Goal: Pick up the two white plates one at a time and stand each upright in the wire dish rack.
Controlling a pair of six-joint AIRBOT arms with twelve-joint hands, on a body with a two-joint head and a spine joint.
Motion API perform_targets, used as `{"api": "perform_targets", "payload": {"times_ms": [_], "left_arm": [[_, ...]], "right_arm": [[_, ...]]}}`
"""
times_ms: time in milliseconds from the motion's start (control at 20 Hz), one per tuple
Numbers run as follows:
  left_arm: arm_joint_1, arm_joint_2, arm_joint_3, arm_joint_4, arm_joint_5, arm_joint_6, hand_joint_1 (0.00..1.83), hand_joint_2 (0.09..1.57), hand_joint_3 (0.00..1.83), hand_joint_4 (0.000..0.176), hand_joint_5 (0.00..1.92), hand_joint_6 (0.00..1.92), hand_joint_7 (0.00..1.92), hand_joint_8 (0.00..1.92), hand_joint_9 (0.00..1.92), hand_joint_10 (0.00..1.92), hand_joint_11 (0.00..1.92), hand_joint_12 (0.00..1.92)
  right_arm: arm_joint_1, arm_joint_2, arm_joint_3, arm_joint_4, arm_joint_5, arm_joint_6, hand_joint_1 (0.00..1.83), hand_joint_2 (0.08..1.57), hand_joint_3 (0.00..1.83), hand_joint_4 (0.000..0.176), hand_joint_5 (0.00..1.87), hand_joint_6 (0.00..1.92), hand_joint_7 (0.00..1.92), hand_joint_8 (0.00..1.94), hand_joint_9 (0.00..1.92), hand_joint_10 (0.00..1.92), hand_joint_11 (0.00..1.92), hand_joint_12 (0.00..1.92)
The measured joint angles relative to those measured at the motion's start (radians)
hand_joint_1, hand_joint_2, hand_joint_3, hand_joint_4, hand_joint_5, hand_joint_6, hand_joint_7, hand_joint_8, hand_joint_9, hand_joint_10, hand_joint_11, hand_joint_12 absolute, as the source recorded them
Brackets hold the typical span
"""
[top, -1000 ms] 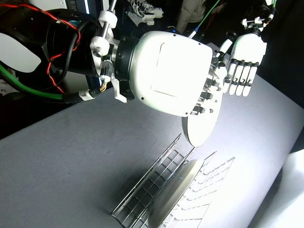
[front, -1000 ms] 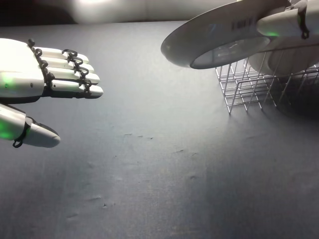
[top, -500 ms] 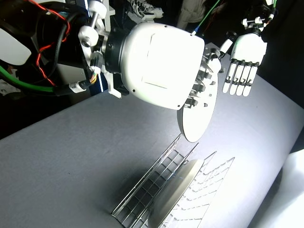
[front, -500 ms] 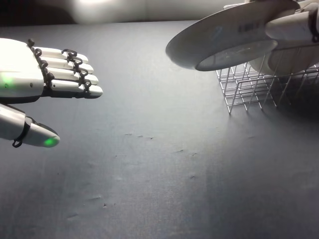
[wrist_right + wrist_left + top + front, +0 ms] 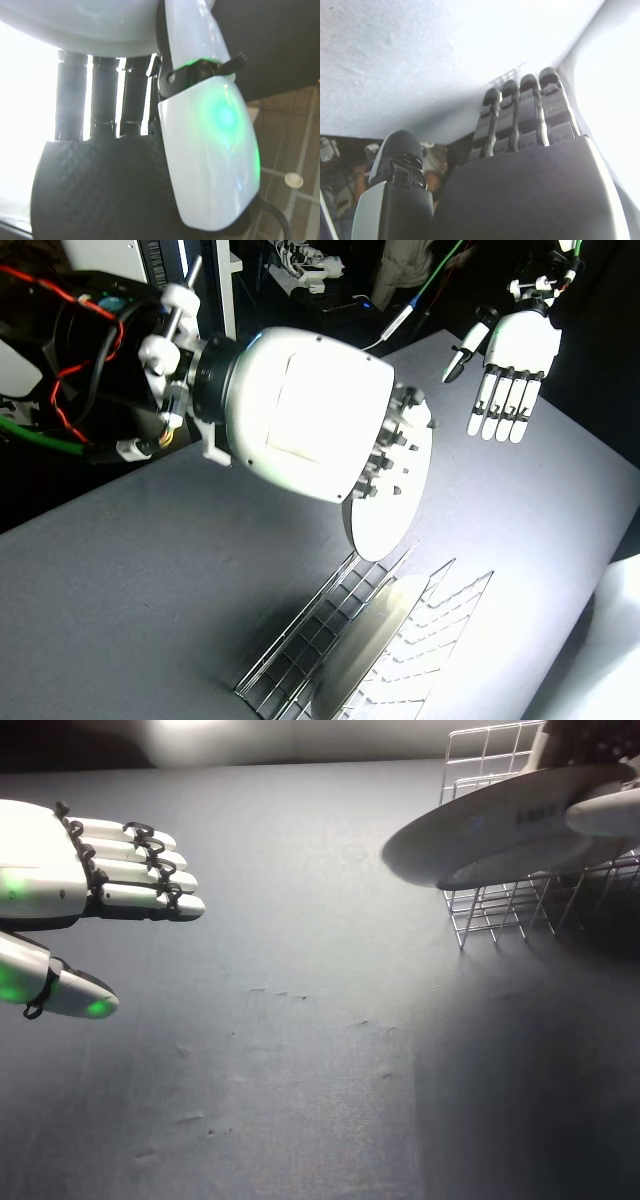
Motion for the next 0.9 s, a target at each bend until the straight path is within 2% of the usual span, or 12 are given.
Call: {"api": "perform_targets", "payload": {"times_ms": [300,400,900], "left_arm": [[0.000,0.000,-0.001,0.002,-0.001,0.000,0.00,1.26,0.00,0.000,0.08,0.01,0.05,0.00,0.00,0.00,0.00,0.00],[0.000,0.000,-0.001,0.003,-0.001,-0.001,0.00,1.27,0.00,0.000,0.09,0.01,0.07,0.01,0.00,0.00,0.00,0.00],[0.000,0.000,-0.003,0.004,-0.001,-0.002,0.00,1.26,0.00,0.000,0.09,0.01,0.06,0.01,0.00,0.00,0.00,0.00]], "right_arm": [[-0.051,-0.045,0.081,0.009,0.034,-0.003,1.39,1.05,0.00,0.000,1.02,0.85,1.17,0.67,1.06,0.92,1.01,0.97],[-0.055,-0.062,0.100,0.005,0.034,-0.005,1.39,1.06,0.00,0.000,1.02,0.86,1.14,0.73,1.02,0.97,0.98,0.99],[-0.079,-0.150,0.227,-0.064,0.053,0.001,1.39,1.06,0.00,0.000,1.00,0.89,1.11,0.73,1.05,0.96,1.00,1.00]]}}
